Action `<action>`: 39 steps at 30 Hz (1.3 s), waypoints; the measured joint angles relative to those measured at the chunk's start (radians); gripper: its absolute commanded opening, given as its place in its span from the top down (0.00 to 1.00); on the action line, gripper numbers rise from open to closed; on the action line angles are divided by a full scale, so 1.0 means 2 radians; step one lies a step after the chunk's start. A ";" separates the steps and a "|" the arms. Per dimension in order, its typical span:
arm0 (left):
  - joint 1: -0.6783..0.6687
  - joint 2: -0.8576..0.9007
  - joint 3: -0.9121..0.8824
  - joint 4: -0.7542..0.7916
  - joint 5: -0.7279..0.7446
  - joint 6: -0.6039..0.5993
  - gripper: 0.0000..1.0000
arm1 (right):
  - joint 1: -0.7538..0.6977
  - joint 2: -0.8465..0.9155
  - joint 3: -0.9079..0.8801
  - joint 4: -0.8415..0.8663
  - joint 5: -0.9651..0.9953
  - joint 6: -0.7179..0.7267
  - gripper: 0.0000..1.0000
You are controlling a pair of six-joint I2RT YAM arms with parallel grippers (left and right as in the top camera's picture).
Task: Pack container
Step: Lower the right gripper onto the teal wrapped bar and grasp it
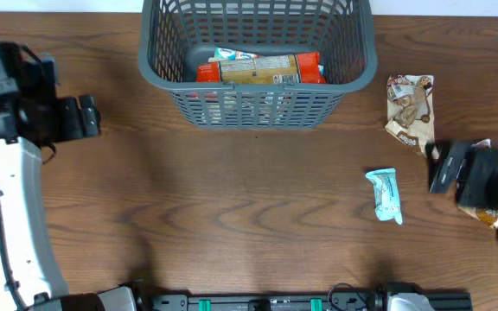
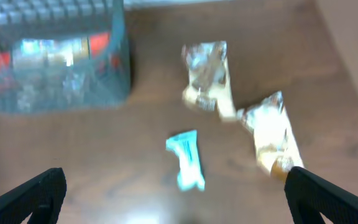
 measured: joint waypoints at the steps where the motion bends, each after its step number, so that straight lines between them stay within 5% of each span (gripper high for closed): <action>1: 0.000 0.000 -0.019 0.009 0.000 -0.003 0.01 | 0.001 -0.019 -0.041 0.000 -0.001 0.001 0.01; 8: 0.000 -0.002 -0.075 0.050 0.004 -0.020 0.01 | 0.003 -0.023 -0.254 0.101 0.000 -0.005 0.01; 24: 0.000 -0.026 -0.077 0.048 0.007 -0.024 0.01 | 0.003 0.086 -0.550 0.410 0.002 -0.031 0.01; 39: 0.000 -0.026 -0.077 0.044 0.007 -0.024 0.01 | 0.000 0.111 -0.661 0.563 0.002 -0.010 0.01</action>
